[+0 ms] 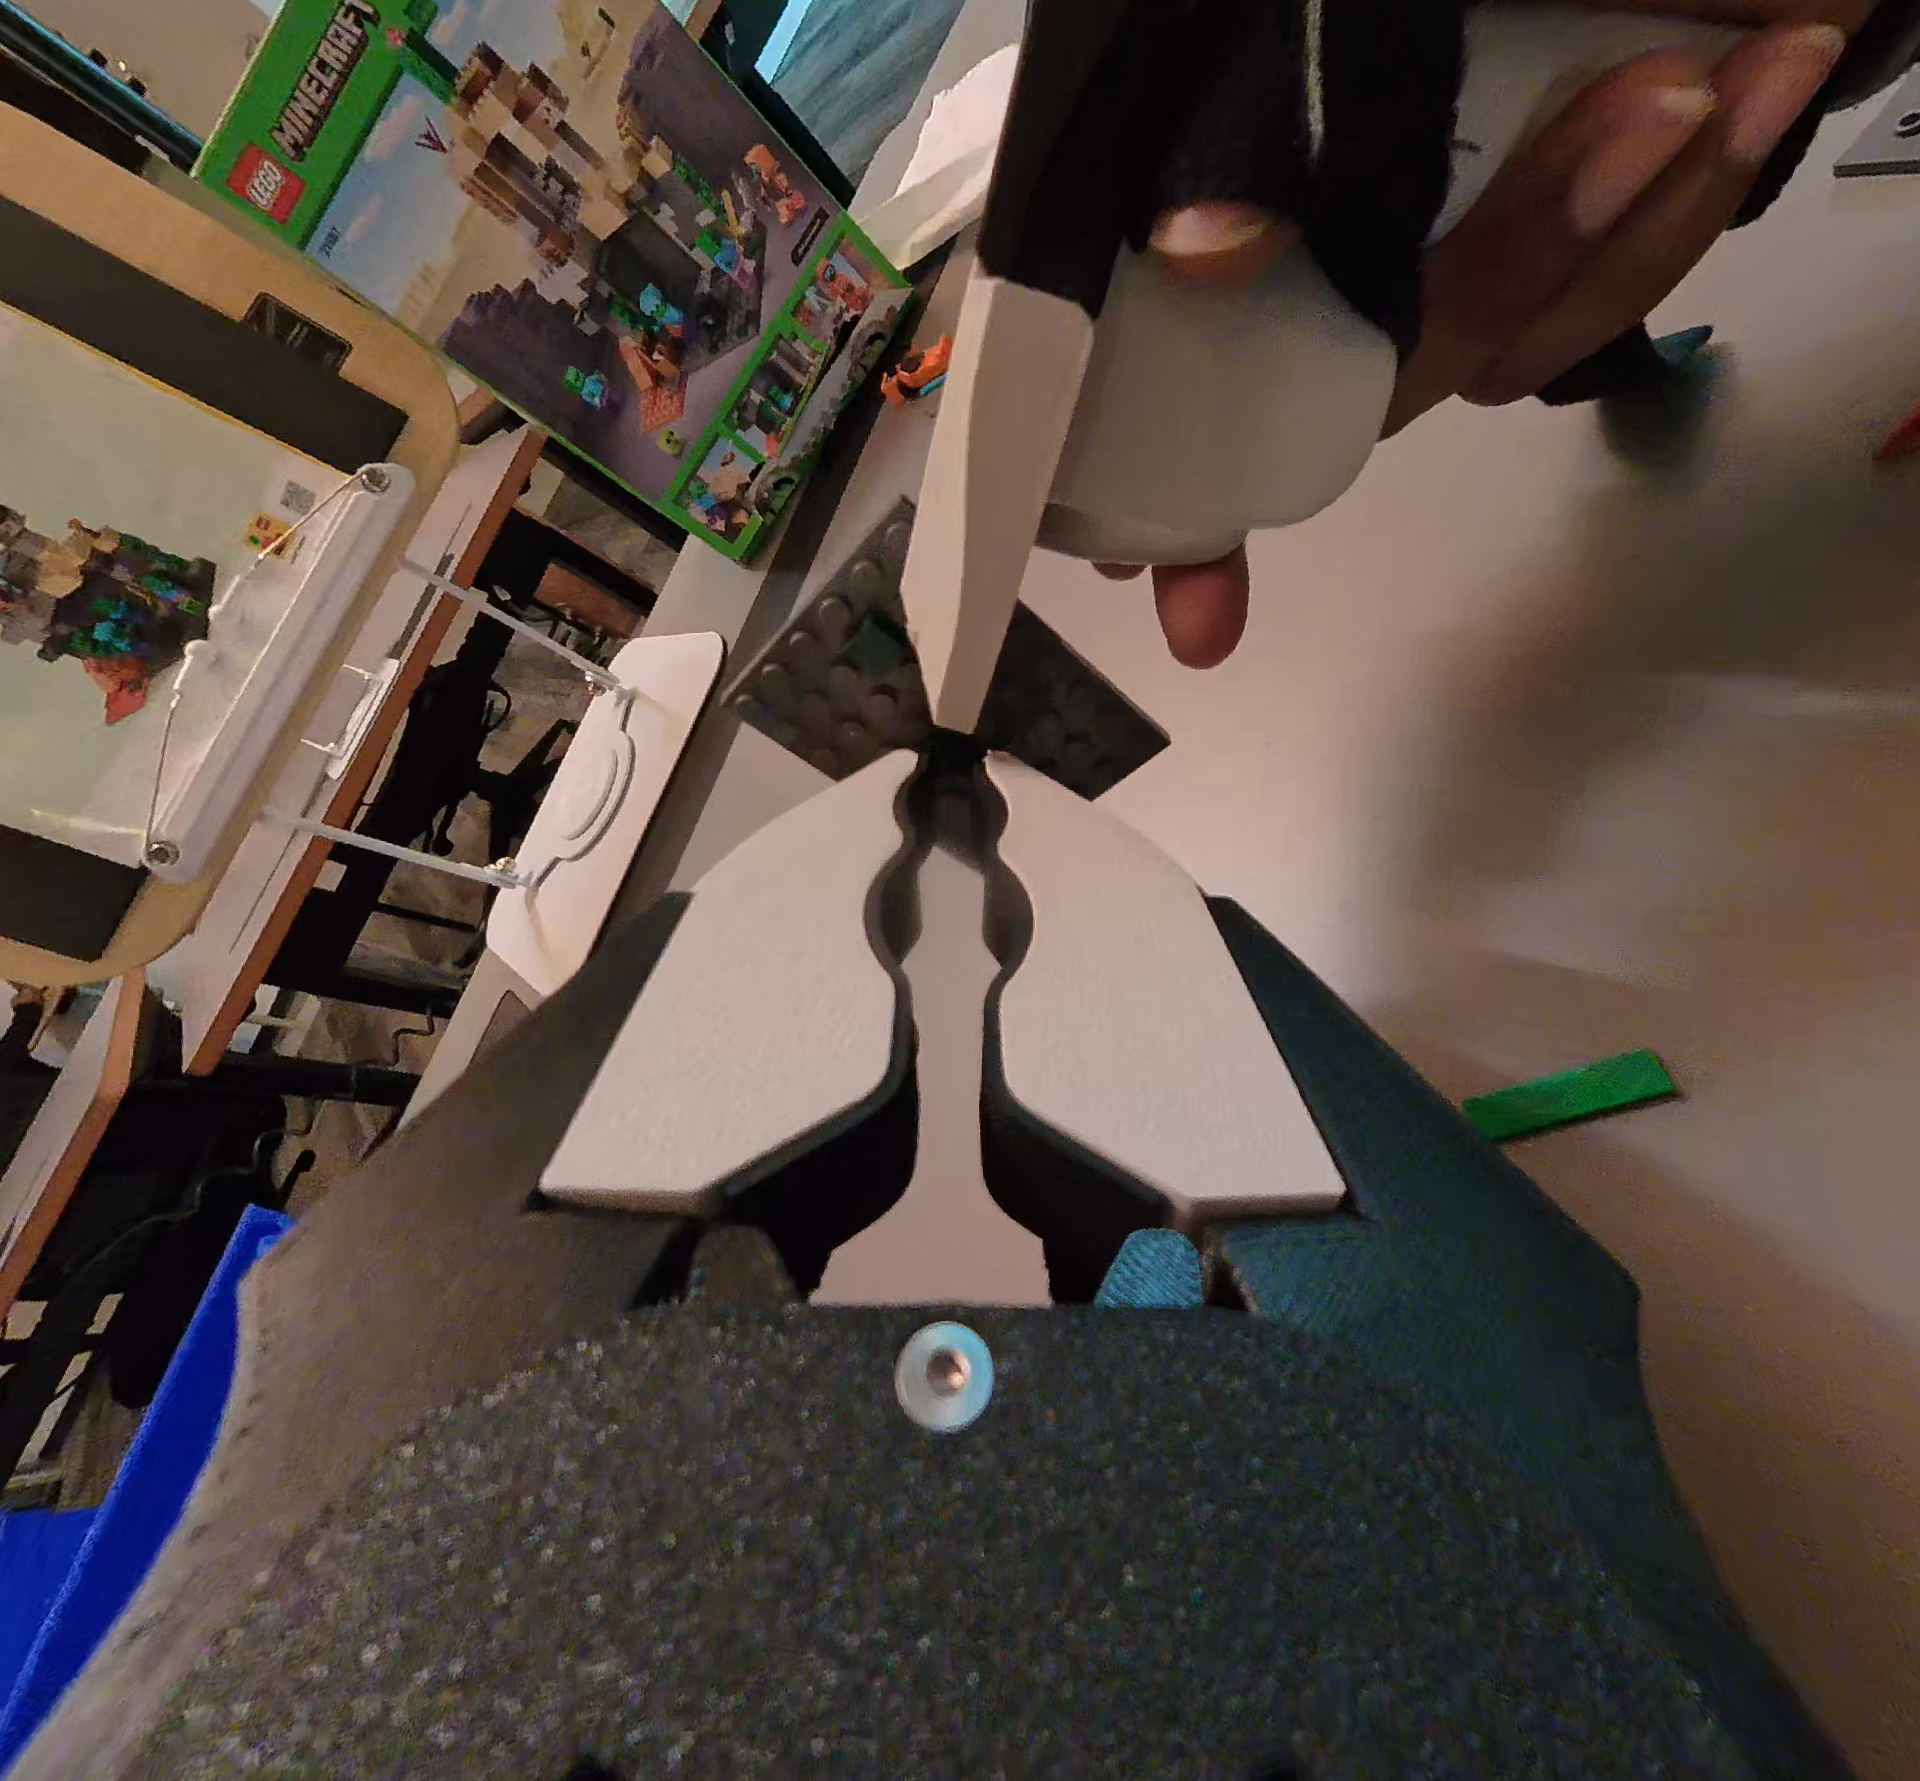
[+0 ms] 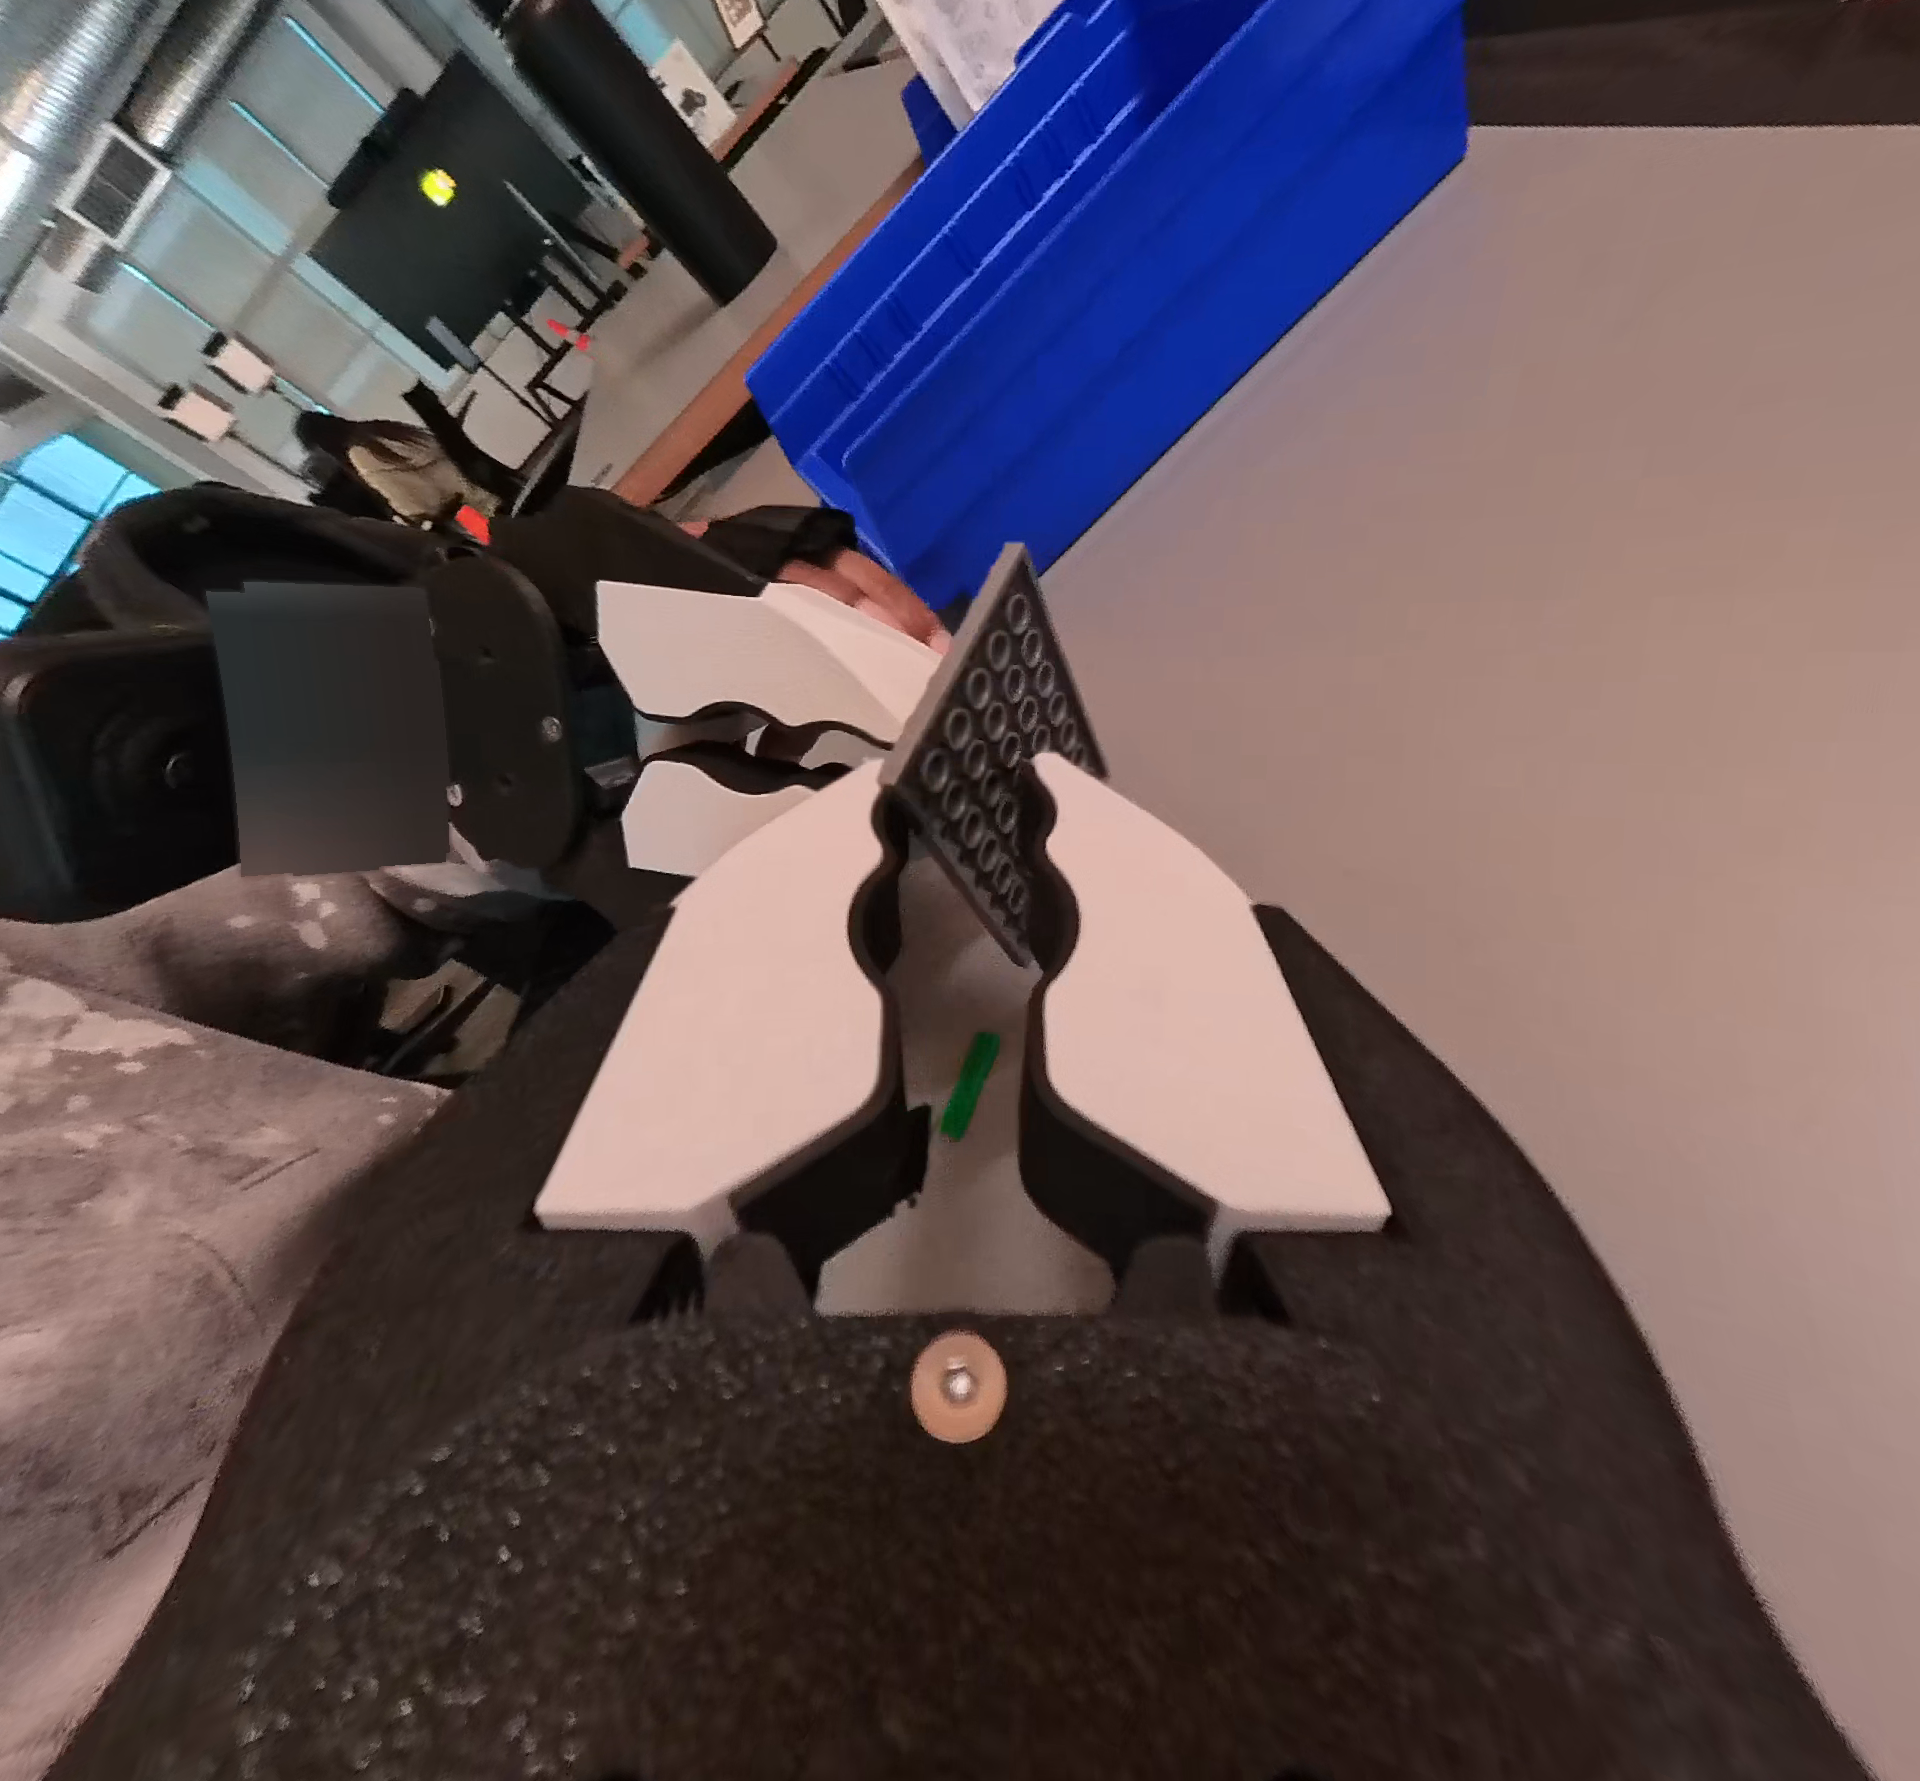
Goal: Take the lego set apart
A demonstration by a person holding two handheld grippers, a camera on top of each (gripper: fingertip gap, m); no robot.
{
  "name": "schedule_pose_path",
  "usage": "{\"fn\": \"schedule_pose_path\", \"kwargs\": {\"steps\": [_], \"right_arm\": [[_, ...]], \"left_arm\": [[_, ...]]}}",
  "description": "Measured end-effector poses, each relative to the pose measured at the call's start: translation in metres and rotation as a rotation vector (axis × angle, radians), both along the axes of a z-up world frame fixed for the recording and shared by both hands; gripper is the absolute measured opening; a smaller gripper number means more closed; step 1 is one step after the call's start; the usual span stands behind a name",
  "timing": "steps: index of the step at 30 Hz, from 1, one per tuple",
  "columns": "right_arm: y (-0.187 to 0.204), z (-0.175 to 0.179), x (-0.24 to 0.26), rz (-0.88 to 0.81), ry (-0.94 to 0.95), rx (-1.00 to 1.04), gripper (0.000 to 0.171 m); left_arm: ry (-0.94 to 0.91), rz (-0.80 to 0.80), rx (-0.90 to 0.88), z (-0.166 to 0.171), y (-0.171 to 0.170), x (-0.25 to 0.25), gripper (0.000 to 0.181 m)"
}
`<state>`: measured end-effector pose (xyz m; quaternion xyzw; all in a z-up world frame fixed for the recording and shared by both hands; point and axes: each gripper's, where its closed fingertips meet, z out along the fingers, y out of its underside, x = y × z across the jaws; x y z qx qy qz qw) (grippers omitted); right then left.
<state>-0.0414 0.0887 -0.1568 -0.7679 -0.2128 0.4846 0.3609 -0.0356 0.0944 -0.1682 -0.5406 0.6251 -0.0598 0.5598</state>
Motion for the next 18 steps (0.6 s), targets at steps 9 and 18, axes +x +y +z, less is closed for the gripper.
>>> {"fn": "schedule_pose_path", "kwargs": {"steps": [9,18], "right_arm": [[-0.016,-0.002,-0.002,0.159,-0.010,0.077,0.025],[-0.020,0.008,-0.001,0.210,0.224,-0.135,0.036]], "left_arm": [[-0.014,-0.016,-0.022,-0.002,-0.009,-0.002,0.008],[-0.030,-0.006,0.026,-0.002,-0.012,-0.002,0.007]]}}
